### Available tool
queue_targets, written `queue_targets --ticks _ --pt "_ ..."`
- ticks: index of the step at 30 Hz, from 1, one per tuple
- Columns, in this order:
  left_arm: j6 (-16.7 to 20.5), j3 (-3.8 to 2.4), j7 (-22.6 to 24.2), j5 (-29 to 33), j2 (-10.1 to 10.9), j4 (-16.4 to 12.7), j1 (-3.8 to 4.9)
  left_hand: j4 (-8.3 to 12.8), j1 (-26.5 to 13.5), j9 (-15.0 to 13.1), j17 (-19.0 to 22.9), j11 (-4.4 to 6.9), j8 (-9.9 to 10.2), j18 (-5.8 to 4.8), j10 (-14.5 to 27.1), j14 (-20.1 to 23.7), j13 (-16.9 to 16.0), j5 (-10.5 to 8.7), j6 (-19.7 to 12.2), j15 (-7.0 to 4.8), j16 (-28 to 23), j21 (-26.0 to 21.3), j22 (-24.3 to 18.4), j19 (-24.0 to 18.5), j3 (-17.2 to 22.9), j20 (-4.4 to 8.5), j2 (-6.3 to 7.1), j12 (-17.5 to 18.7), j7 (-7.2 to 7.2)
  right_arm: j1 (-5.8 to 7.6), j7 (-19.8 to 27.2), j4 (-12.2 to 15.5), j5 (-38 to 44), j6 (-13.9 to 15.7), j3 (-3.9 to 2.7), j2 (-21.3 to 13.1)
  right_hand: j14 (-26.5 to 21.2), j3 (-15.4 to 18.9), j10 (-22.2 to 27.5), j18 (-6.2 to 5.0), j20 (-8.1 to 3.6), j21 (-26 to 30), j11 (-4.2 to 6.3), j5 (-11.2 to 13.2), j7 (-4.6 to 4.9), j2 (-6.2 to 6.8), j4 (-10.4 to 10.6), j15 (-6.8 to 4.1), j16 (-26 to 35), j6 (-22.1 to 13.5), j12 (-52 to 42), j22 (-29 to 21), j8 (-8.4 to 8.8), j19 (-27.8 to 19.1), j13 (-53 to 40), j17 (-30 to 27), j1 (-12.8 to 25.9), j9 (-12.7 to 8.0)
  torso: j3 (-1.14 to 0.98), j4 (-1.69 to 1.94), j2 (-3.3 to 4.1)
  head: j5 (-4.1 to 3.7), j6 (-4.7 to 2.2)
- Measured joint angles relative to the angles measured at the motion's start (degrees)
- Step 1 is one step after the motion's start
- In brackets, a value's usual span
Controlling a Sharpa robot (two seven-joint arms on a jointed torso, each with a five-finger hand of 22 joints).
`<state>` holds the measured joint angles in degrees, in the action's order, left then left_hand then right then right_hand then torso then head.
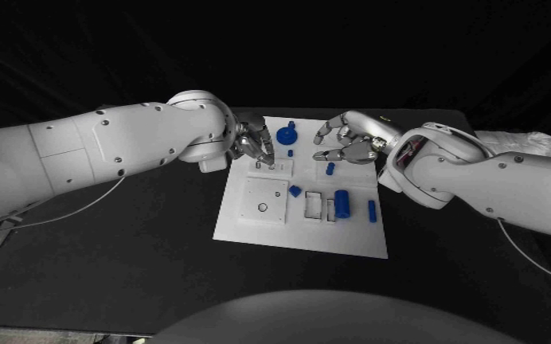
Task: Assemble the parts on the task board
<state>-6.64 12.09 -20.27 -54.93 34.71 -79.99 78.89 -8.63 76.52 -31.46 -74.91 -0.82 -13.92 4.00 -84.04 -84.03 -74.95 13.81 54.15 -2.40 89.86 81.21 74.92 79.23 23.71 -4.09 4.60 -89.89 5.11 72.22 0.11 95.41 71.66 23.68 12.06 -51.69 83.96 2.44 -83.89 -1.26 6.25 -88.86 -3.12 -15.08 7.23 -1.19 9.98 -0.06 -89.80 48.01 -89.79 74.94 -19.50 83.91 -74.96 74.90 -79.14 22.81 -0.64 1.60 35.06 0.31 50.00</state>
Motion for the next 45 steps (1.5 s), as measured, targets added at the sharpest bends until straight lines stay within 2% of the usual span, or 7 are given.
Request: queue_targets --ticks 4,9,12,16,26,34,45 --pt "3.3 0.25 4.0 0.1 3.6 -3.2 0.01 0.9 1.4 1.0 0.0 0.0 0.3 0.0 0.0 0.2 0.0 -1.71 0.3 0.16 0.0 0.0 0.0 0.2 -0.9 -0.2 -0.4 0.0 0.31 -0.86 -4.3 0.7 6.1 0.6 0.0 1.6 0.0 0.3 0.0 0.0 0.0 -0.2 0.01 0.7 -0.44 0.53 0.6 0.0 0.0 1.9 0.0 0.0 0.45 0.0 0.0 0.0 1.8 -0.1 0.1 0.01 -0.07 -0.19 0.0" --pt "7.0 0.45 7.7 0.1 7.2 -6.6 -0.03 0.7 2.0 1.7 0.0 0.0 0.3 0.0 0.0 0.2 0.0 -2.73 1.3 0.16 0.0 0.0 0.0 0.2 -2.0 -0.2 -0.55 0.0 0.13 -2.19 -9.4 0.7 12.7 0.5 0.01 3.5 0.1 1.3 -0.2 0.01 -0.54 -0.2 0.69 3.6 -1.12 1.23 1.9 -0.59 0.0 4.0 0.0 0.0 0.78 0.1 0.0 0.0 4.6 0.1 0.32 0.13 -0.15 -0.55 0.0" --pt "8.9 0.57 9.4 0.1 9.0 -8.2 -0.31 0.0 2.2 2.1 0.0 0.0 0.7 0.0 0.0 0.2 0.0 -3.05 1.7 0.16 0.0 0.2 0.0 0.2 -2.8 -0.2 -0.68 0.0 -0.13 -2.85 -12.4 0.5 16.2 -0.1 0.01 4.7 0.1 1.8 0.0 0.0 -0.87 -0.2 1.09 4.7 -1.66 1.46 3.3 -1.19 0.0 5.4 0.0 0.0 0.78 0.0 0.0 0.0 7.3 0.8 0.47 0.24 -0.2 -0.8 0.0" --pt "10.8 0.67 11.1 0.1 10.6 -9.8 -0.74 -1.7 2.0 2.9 0.0 0.0 1.0 0.0 0.0 0.2 0.0 -3.37 2.2 0.16 0.0 0.2 0.0 0.2 -4.8 -0.2 -0.54 0.0 -0.12 -3.75 -16.1 -0.1 20.0 -1.4 -0.02 6.1 0.0 2.2 -0.1 -0.01 -1.25 -0.1 1.29 6.2 -1.96 2.0 4.5 -1.53 0.0 6.3 0.0 0.0 1.12 0.0 0.0 0.0 10.0 1.7 0.51 0.26 -0.21 -0.96 0.0" --pt "12.8 0.8 13.1 0.1 11.9 -10.9 -1.74 -2.3 1.6 3.4 0.0 0.01 1.1 -0.01 0.0 0.2 0.0 -3.51 2.4 0.16 0.0 0.2 0.0 0.2 -5.7 -0.2 -0.74 0.0 -0.33 -5.36 -21.8 -1.2 25.1 -5.9 -0.04 8.7 0.1 1.7 0.1 0.0 -1.45 1.0 1.49 7.4 -1.96 2.72 5.1 -1.6 0.0 6.3 0.0 0.0 2.13 0.2 0.0 0.0 11.0 2.3 0.48 0.21 -0.14 -0.94 0.0" --pt "12.9 0.84 13.3 0.1 12.0 -10.9 -2.06 -2.4 1.6 3.6 0.0 0.01 1.1 0.0 0.0 0.2 0.0 -3.51 2.4 0.16 0.0 0.2 0.0 0.2 -5.8 -0.2 -0.74 0.0 -0.33 -6.54 -23.9 -2.4 26.5 -9.1 -0.05 9.7 0.1 0.6 0.1 -0.01 -1.45 2.2 1.48 7.6 -1.34 3.86 5.6 -1.6 0.0 4.7 0.0 0.0 3.14 0.2 0.0 0.0 12.1 3.4 0.41 0.13 -0.14 -0.77 0.0" --pt "12.5 0.9 12.9 0.0 12.2 -10.8 -2.35 -2.9 1.6 3.8 0.0 0.01 1.3 -0.01 0.0 0.2 0.0 -3.51 2.4 0.15 0.0 0.2 0.0 0.2 -6.3 -0.19 -0.74 0.0 -0.33 -7.72 -24.7 -3.9 26.7 -10.7 -0.06 11.1 0.1 -0.7 0.0 -0.01 -1.45 2.7 1.42 7.1 -1.09 4.29 6.0 -1.6 0.0 4.0 0.0 0.0 3.39 0.2 0.0 0.0 12.6 5.1 0.38 0.1 -0.14 -0.92 0.0"
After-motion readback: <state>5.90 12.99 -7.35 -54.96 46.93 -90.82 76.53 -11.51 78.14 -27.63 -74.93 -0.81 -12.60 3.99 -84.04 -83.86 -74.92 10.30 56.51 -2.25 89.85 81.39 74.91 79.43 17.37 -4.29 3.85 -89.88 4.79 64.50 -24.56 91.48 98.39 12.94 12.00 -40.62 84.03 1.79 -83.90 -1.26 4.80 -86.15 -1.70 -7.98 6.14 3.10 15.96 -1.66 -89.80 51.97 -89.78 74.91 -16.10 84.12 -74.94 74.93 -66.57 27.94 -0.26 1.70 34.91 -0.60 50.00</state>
